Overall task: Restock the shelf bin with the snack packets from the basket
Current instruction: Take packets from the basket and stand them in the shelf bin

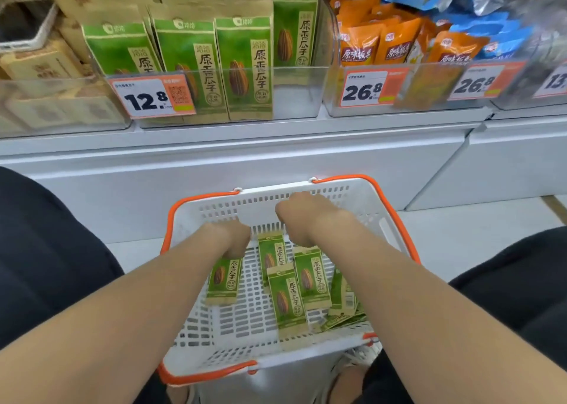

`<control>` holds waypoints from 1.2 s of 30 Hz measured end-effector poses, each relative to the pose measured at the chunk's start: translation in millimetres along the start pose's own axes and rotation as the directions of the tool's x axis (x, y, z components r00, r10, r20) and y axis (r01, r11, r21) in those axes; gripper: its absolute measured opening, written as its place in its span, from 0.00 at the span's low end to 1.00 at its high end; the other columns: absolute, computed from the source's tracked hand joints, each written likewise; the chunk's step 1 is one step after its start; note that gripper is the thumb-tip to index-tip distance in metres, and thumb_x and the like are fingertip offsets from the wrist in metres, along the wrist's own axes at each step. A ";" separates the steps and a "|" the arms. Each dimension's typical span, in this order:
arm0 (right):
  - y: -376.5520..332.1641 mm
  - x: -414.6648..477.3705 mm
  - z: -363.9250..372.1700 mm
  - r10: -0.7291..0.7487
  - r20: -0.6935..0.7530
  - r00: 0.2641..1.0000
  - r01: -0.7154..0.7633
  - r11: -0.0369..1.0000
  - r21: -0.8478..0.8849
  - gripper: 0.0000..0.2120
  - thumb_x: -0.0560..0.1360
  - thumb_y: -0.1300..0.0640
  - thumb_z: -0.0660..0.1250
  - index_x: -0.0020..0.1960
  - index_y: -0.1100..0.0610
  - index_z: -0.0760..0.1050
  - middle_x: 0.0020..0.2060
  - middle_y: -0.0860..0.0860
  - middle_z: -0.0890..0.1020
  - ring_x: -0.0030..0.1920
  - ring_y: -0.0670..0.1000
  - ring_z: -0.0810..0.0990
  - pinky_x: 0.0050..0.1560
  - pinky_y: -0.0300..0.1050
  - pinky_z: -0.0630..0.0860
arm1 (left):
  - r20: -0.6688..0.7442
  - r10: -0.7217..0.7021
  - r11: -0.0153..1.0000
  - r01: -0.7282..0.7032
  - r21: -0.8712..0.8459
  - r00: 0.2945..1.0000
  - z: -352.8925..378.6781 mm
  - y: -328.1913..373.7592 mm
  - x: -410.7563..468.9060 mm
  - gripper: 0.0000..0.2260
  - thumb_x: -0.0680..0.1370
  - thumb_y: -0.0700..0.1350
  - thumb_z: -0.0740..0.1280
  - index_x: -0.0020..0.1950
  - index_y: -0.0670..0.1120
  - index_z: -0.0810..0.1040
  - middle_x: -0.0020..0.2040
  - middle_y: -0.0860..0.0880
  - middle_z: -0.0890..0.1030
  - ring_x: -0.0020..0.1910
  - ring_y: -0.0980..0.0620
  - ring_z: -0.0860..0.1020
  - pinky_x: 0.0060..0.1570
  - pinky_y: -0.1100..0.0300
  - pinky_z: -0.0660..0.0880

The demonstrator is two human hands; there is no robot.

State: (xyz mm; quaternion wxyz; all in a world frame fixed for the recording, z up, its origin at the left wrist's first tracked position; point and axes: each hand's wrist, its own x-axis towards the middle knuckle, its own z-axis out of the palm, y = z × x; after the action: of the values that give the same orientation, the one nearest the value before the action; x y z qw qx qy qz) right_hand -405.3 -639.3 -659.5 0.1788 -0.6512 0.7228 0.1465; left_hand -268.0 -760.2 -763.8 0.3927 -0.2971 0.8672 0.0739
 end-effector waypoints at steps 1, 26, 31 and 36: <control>-1.3 2.7 4.9 -0.011 0.013 1.000 0.011 1.000 -0.002 0.16 0.79 0.67 0.61 0.64 0.57 0.76 0.57 0.55 0.80 0.56 0.59 0.79 0.52 0.53 0.75 | 0.017 0.006 1.000 -0.006 -0.009 1.000 5.8 1.2 2.2 0.12 0.82 0.43 0.62 0.37 0.47 0.72 0.39 0.50 0.76 0.39 0.49 0.76 0.49 0.51 0.79; 3.1 51.7 30.6 -0.006 0.164 0.986 0.002 1.000 0.026 0.14 0.80 0.68 0.62 0.63 0.57 0.74 0.54 0.54 0.78 0.48 0.57 0.78 0.48 0.52 0.73 | 0.231 -0.024 0.972 0.077 -0.221 0.973 81.6 -2.2 44.0 0.12 0.80 0.39 0.68 0.52 0.54 0.68 0.86 0.44 0.44 0.74 0.33 0.65 0.62 0.42 0.72; 2.5 54.2 32.2 -0.012 0.165 0.986 0.010 1.000 0.013 0.13 0.80 0.67 0.63 0.62 0.57 0.75 0.54 0.54 0.78 0.47 0.56 0.77 0.47 0.51 0.73 | 0.166 0.001 0.997 0.013 -0.081 0.986 84.1 1.2 49.2 0.10 0.75 0.45 0.77 0.48 0.53 0.76 0.83 0.44 0.52 0.78 0.31 0.55 0.75 0.33 0.59; 2.8 53.7 34.2 -0.011 0.170 0.985 0.014 1.000 -0.015 0.14 0.81 0.64 0.63 0.66 0.56 0.74 0.56 0.54 0.79 0.48 0.55 0.77 0.46 0.50 0.72 | 0.016 0.086 0.995 -0.086 0.041 0.996 74.5 3.4 46.4 0.17 0.75 0.48 0.79 0.55 0.52 0.74 0.71 0.42 0.65 0.71 0.35 0.64 0.74 0.36 0.63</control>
State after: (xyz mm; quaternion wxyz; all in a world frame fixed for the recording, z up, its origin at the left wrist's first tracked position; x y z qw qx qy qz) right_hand -410.5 -671.5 -714.2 0.2354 -0.6422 0.6998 0.2060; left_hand -246.4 -751.8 -848.5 0.4016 -0.2508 0.8776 0.0748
